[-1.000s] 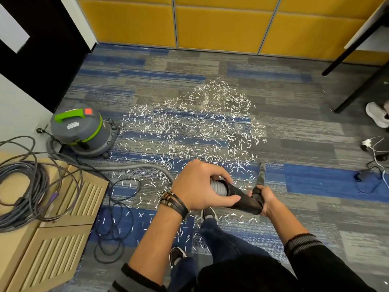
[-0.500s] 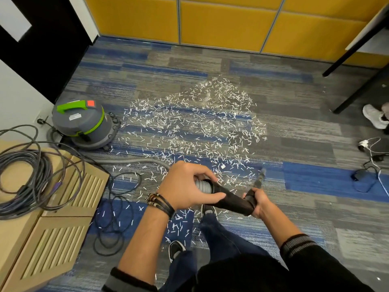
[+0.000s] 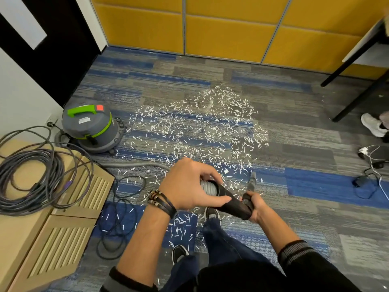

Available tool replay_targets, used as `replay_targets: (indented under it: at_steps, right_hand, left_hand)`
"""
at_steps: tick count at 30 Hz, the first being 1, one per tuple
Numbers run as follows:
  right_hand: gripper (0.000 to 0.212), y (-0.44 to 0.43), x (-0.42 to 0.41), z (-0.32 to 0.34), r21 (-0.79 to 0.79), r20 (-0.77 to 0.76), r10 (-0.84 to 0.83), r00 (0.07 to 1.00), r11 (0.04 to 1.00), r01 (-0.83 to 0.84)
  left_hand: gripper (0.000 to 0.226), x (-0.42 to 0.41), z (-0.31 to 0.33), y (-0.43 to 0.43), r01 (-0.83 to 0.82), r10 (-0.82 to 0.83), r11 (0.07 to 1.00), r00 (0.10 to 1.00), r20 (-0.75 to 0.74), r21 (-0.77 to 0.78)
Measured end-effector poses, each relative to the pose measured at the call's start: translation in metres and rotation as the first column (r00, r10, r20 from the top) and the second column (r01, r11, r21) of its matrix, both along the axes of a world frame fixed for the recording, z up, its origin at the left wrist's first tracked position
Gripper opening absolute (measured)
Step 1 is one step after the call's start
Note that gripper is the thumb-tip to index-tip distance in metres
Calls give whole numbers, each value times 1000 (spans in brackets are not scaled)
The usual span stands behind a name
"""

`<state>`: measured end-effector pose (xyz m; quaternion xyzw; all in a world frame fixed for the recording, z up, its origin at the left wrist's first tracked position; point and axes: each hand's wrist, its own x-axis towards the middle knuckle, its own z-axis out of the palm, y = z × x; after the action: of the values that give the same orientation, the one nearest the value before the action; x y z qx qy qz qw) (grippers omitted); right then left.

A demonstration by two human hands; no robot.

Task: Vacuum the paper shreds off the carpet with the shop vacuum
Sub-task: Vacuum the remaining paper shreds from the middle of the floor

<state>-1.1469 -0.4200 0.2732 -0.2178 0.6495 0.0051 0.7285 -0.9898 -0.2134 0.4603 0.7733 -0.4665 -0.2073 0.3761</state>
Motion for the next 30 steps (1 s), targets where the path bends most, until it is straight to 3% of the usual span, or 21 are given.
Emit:
replay_targets:
  at_steps: [6, 12, 18, 24, 30]
  right_hand:
    - [23, 26, -23, -2, -28, -56, -40, 998, 999, 39]
    - [16, 29, -15, -3, -137, -121, -36, 992, 990, 19]
    - [30, 61, -3, 13, -76, -56, -96, 994, 993, 92]
    - [11, 49, -5, 33, -86, -69, -33, 997, 996, 27]
    - [21, 12, 10, 28, -146, -116, 84, 990, 984, -101]
  left_hand:
    - [33, -5, -22, 27, 2, 0, 999, 1000, -31, 50]
    - [67, -19, -19, 47, -25, 21, 999, 986, 164, 26]
    - [55, -7, -20, 60, -67, 78, 995, 981, 175, -73]
    - [49, 2, -10, 53, -127, 154, 979, 973, 170, -159]
    - [52, 0, -9, 21, -35, 57, 993, 978, 200, -111]
